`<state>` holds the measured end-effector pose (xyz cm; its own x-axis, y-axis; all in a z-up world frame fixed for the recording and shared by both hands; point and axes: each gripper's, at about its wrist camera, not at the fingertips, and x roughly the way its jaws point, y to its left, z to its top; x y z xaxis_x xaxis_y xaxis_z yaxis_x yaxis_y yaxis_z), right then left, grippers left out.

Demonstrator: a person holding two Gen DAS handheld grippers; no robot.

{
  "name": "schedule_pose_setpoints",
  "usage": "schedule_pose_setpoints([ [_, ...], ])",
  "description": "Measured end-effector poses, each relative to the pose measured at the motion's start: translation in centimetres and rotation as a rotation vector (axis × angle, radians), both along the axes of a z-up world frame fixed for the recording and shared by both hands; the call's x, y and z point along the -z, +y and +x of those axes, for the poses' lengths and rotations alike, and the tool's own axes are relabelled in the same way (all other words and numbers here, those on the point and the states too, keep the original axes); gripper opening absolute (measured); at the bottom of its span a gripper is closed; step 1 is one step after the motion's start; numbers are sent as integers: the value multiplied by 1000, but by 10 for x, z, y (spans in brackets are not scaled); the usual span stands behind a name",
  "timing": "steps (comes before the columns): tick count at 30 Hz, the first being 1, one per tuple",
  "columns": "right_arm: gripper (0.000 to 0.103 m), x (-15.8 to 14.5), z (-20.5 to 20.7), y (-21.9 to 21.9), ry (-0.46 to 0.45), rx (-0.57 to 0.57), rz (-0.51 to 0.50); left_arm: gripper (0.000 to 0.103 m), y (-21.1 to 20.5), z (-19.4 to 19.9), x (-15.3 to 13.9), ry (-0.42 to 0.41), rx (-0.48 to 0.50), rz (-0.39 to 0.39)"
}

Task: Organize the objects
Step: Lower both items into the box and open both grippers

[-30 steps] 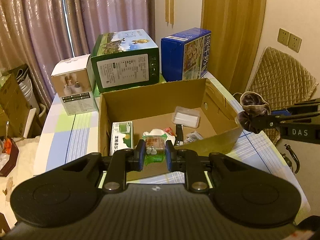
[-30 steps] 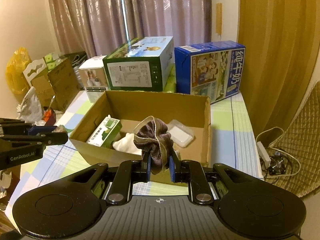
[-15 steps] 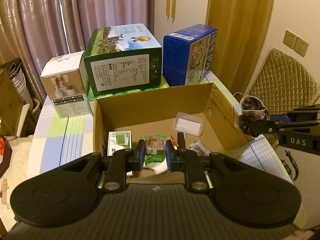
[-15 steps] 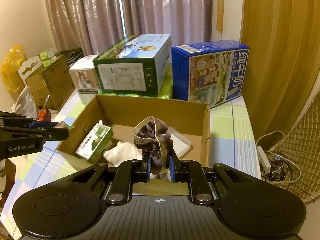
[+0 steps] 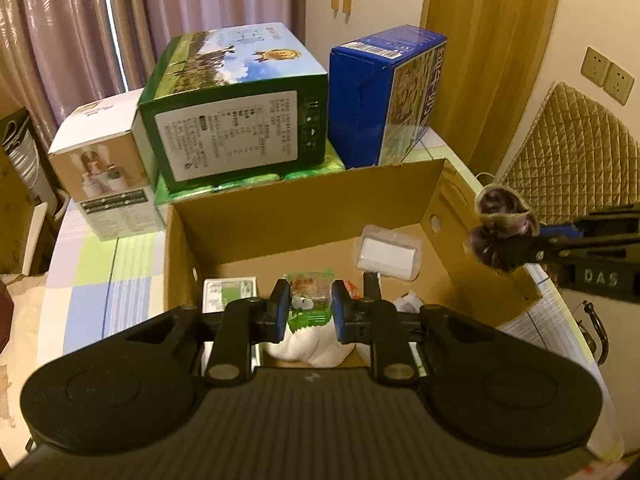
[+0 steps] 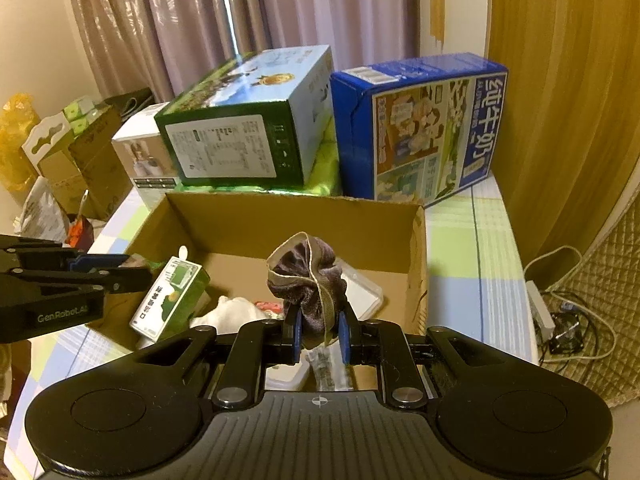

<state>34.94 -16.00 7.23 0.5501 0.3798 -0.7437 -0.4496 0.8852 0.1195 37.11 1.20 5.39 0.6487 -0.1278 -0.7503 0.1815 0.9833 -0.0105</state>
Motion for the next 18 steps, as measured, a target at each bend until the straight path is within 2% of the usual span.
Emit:
schedule_pose_setpoints([
  [1,15,2,1,1,3,-1,0,34,-1,3,2,2,-3,-1],
  [3,15,6,3,2,9,-3,-2,48,0,8,5,-4,-20,-10],
  [18,16,19,7,0,25,10,32,50,23,0,17,-7,-65,-17],
])
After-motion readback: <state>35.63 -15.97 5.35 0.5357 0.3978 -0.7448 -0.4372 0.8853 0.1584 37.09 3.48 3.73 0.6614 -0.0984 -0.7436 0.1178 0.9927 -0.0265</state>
